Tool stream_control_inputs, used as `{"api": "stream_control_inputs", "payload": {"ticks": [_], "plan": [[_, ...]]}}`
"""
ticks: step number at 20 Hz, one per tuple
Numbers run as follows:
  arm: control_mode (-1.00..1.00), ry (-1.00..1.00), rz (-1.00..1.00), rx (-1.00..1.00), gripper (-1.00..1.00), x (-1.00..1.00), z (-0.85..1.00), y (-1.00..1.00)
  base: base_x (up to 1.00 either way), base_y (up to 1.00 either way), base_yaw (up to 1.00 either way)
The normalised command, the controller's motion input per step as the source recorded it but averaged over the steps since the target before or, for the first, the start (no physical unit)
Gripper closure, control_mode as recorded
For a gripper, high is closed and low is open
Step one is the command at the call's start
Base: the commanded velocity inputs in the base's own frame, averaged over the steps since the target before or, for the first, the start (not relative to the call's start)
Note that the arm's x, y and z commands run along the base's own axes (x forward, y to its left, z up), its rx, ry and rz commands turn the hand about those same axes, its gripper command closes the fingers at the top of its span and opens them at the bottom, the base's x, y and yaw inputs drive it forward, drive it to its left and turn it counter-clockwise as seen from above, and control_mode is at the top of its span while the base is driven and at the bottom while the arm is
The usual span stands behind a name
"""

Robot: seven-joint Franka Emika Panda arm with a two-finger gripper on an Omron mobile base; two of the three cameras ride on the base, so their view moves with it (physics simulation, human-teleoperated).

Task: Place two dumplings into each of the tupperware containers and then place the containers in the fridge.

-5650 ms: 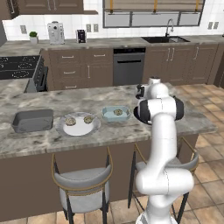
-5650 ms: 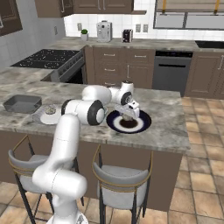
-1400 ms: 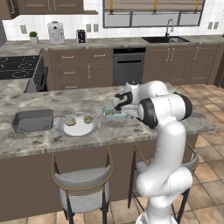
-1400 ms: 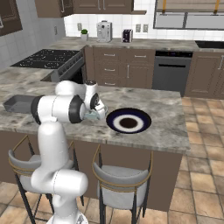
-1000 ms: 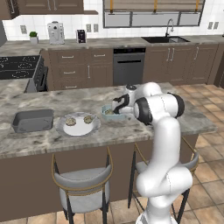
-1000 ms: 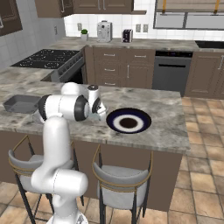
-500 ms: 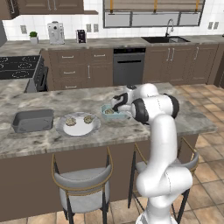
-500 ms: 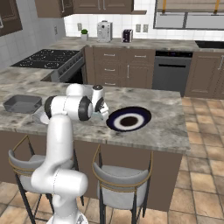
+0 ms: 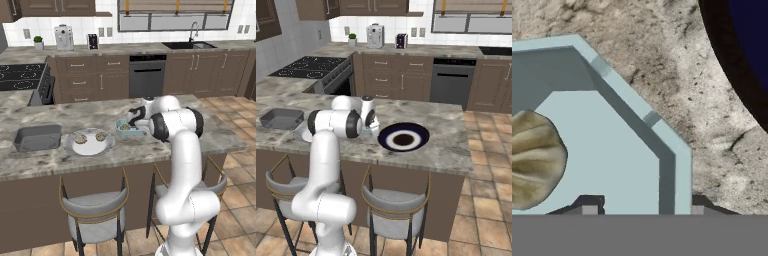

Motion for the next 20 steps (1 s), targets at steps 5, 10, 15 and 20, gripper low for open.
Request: {"api": "stream_control_inputs", "payload": {"ticks": [5,10,15,20], "plan": [[-1.00,-0.06,-0.07,0.00,1.00,0.00,0.00,0.56,0.00,0.00,0.00],[-1.00,-0.33,-0.09,0.05,1.00,-0.40,0.72,0.17,0.00,0.00,0.00],[-1.00,-0.27,-0.06,0.13,1.00,-0.97,0.93,-0.37,0.00,0.00,0.00],[-1.00,-0.15,0.00,0.04,1.00,-1.00,0.83,-0.27,0.00,0.00,0.00]]}}
